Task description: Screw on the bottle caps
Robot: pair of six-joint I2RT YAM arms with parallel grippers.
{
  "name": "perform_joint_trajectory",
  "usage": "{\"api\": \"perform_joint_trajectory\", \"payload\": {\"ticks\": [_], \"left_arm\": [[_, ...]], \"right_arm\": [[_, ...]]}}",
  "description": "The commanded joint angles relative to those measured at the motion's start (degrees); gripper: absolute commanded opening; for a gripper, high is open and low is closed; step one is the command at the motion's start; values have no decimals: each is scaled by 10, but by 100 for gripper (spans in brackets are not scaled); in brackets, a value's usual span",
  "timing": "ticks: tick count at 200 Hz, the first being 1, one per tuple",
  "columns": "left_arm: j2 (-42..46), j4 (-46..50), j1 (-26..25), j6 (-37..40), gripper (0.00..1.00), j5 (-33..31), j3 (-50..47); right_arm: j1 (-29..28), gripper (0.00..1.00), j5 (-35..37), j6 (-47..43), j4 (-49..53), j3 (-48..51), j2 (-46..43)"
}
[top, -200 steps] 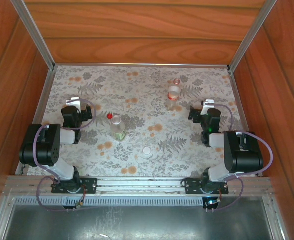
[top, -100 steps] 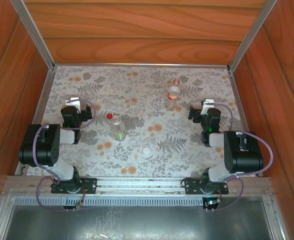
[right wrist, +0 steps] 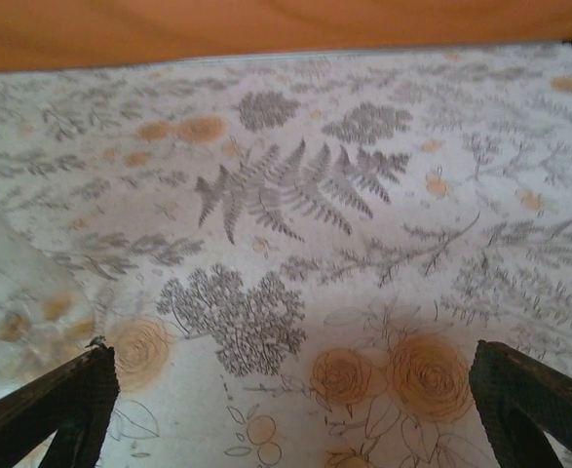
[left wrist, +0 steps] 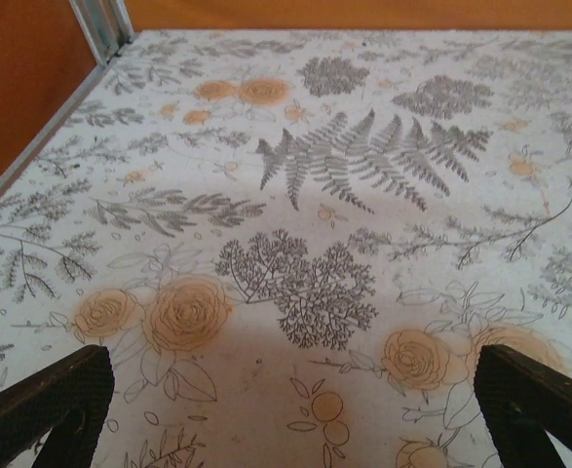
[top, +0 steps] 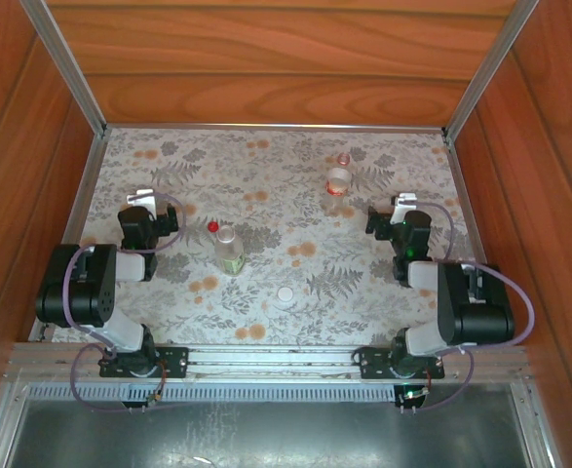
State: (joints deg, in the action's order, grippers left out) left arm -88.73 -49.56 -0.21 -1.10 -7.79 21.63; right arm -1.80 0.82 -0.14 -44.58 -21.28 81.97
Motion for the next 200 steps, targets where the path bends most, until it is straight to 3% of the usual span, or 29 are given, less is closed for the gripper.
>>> {"api": "perform_joint_trajectory", "payload": {"ticks": [1, 47, 75, 105, 161, 200], "left_arm": [[57, 0, 2, 4, 100, -1, -10], [216, 95, -33, 26, 100, 12, -22], [317, 183, -103, 53, 100, -7, -9], [403, 227, -186, 54, 100, -70, -5], [541, 383, -283, 46, 100, -62, 27], [565, 457, -401, 65, 100, -127, 65]], "right_arm": [[2, 100, -23, -8, 55, 5, -80], [-37, 100, -31, -12, 190, 27, -238], [-92, 100, -24, -33, 292, 5, -318], [-169, 100, -12, -47, 373, -27, -361], [-302, 100, -54, -46, 392, -79, -315], [-366, 100, -29, -87, 391, -120, -229]]}}
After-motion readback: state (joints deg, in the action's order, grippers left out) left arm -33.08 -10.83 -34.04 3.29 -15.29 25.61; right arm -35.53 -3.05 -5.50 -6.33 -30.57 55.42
